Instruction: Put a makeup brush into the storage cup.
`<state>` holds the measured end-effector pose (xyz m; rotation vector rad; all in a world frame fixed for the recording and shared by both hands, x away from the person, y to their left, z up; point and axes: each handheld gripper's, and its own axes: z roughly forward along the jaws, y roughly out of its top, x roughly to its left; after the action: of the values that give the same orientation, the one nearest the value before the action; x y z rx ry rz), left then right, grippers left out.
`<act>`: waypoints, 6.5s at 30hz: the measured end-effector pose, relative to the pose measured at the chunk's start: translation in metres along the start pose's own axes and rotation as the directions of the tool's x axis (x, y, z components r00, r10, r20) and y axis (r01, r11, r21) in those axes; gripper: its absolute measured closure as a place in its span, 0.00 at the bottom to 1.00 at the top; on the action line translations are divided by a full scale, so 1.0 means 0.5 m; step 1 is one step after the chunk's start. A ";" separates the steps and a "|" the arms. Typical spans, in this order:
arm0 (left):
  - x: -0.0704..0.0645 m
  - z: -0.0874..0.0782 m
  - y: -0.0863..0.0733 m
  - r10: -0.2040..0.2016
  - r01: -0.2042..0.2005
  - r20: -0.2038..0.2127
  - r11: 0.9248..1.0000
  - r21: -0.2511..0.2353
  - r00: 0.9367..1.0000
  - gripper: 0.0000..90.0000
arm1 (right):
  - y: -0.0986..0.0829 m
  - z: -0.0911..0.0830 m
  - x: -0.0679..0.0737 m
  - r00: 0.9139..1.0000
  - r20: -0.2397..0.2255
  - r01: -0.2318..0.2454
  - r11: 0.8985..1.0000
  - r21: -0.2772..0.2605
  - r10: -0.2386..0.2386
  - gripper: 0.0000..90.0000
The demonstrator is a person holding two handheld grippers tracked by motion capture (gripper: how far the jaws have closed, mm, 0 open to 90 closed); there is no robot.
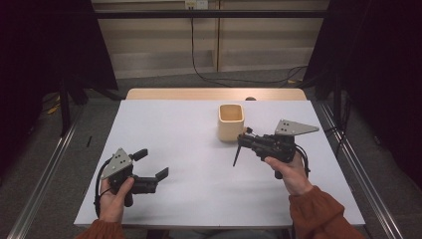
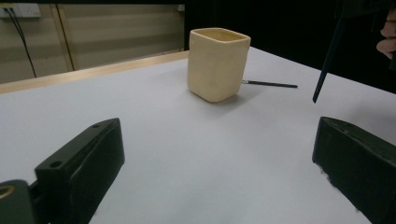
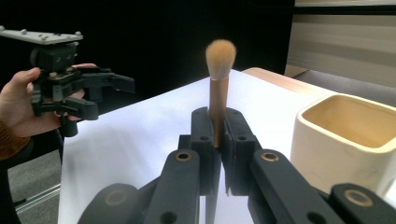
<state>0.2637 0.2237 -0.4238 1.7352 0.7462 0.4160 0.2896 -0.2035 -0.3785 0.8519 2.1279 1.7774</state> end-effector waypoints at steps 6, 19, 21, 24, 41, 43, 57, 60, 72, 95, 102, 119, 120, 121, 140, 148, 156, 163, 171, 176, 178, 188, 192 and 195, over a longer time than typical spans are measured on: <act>0.001 -0.007 -0.020 0.014 -0.014 0.013 1.000 -0.017 1.000 0.01 | 0.006 0.000 -0.009 1.000 0.003 -0.013 1.000 0.011 0.013 0.94; 0.012 -0.025 -0.029 -0.042 0.041 -0.024 0.999 -0.023 0.999 0.02 | 0.045 0.013 -0.038 0.999 0.031 -0.016 1.000 -0.004 0.016 0.94; 0.011 -0.028 -0.031 -0.030 0.029 -0.022 0.999 -0.027 0.999 0.02 | 0.055 0.014 -0.043 0.999 0.037 -0.012 1.000 -0.008 0.012 0.94; 0.006 -0.031 -0.032 -0.028 0.028 -0.024 0.999 -0.027 0.999 0.02 | 0.073 0.014 -0.049 0.999 0.045 -0.003 1.000 -0.012 0.004 0.94; -0.005 -0.041 -0.033 -0.014 0.013 -0.027 1.000 -0.017 1.000 0.01 | 0.154 0.021 -0.069 0.996 0.081 0.048 0.998 -0.036 -0.045 0.94; -0.006 -0.041 -0.033 -0.009 0.009 -0.028 1.000 -0.014 1.000 0.01 | 0.165 0.023 -0.071 0.995 0.084 0.056 0.997 -0.043 -0.053 0.94; -0.011 -0.038 -0.033 -0.001 0.001 -0.019 1.000 -0.007 1.000 0.01 | 0.210 0.044 -0.096 0.991 0.121 0.071 0.996 -0.060 -0.063 0.94; -0.010 -0.039 -0.033 -0.001 0.001 -0.019 1.000 -0.004 1.000 0.01 | 0.218 0.049 -0.103 0.989 0.131 0.073 0.995 -0.063 -0.064 0.94; -0.012 -0.039 -0.033 -0.001 0.000 -0.019 1.000 -0.005 1.000 0.01 | 0.225 0.076 -0.130 0.984 0.167 0.065 0.997 -0.038 -0.057 0.94; -0.014 -0.041 -0.031 0.005 -0.005 -0.013 1.000 -0.010 1.000 0.01 | 0.224 0.124 -0.169 0.976 0.212 0.047 0.999 0.007 -0.048 0.94; -0.015 -0.041 -0.030 0.012 -0.013 -0.013 1.000 -0.006 1.000 0.01 | 0.211 0.129 -0.174 0.977 0.208 0.044 0.999 0.023 -0.048 0.94; -0.014 -0.041 -0.030 0.009 -0.009 -0.015 1.000 -0.006 1.000 0.01 | 0.173 0.138 -0.190 0.976 0.215 0.019 0.998 0.053 -0.030 0.94; -0.015 -0.040 -0.030 0.010 -0.010 -0.016 1.000 -0.004 1.000 0.01 | 0.170 0.139 -0.191 0.976 0.216 0.015 0.998 0.056 -0.027 0.94; -0.015 -0.040 -0.030 0.010 -0.010 -0.016 1.000 -0.004 1.000 0.01 | 0.168 0.139 -0.193 0.976 0.217 0.015 0.998 0.059 -0.027 0.94; -0.011 -0.042 -0.029 0.014 -0.015 -0.016 1.000 -0.009 1.000 0.01 | 0.136 0.153 -0.196 0.975 0.220 0.003 0.996 0.088 -0.023 0.94; -0.012 -0.041 -0.030 0.020 -0.020 -0.010 1.000 -0.009 1.000 0.01 | 0.125 0.151 -0.201 0.975 0.222 -0.014 0.997 0.079 -0.004 0.94; -0.011 -0.041 -0.031 0.015 -0.015 -0.011 1.000 -0.011 1.000 0.01 | 0.106 0.156 -0.208 0.975 0.223 -0.031 0.996 0.081 0.013 0.94; -0.011 -0.041 -0.031 0.015 -0.016 -0.012 1.000 -0.008 1.000 0.01 | 0.094 0.165 -0.208 0.975 0.219 -0.044 0.996 0.083 0.025 0.94; -0.011 -0.040 -0.032 0.017 -0.017 -0.013 1.000 -0.003 1.000 0.01 | 0.078 0.169 -0.213 0.975 0.219 -0.055 0.995 0.087 0.035 0.94; -0.011 -0.040 -0.031 0.019 -0.019 -0.014 1.000 -0.001 1.000 0.01 | 0.074 0.167 -0.213 0.975 0.219 -0.058 0.995 0.084 0.039 0.94; -0.011 -0.040 -0.031 0.020 -0.020 -0.013 1.000 0.000 1.000 0.01 | 0.073 0.166 -0.214 0.975 0.220 -0.060 0.995 0.083 0.041 0.93; -0.011 -0.039 -0.032 0.021 -0.021 -0.009 1.000 0.004 1.000 0.02 | 0.067 0.166 -0.218 0.969 0.241 -0.075 0.994 0.081 0.054 0.77; -0.012 -0.039 -0.032 0.025 -0.025 -0.006 1.000 0.006 1.000 0.02 | 0.069 0.164 -0.216 0.966 0.255 -0.068 0.995 0.071 0.047 0.59; -0.012 -0.039 -0.032 0.022 -0.022 -0.005 1.000 0.005 1.000 0.02 | 0.069 0.161 -0.217 0.964 0.260 -0.069 0.995 0.066 0.050 0.44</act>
<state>0.2430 0.2362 -0.4329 1.7484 0.7329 0.4342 0.4286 -0.1968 -0.3837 1.1112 2.0278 1.5255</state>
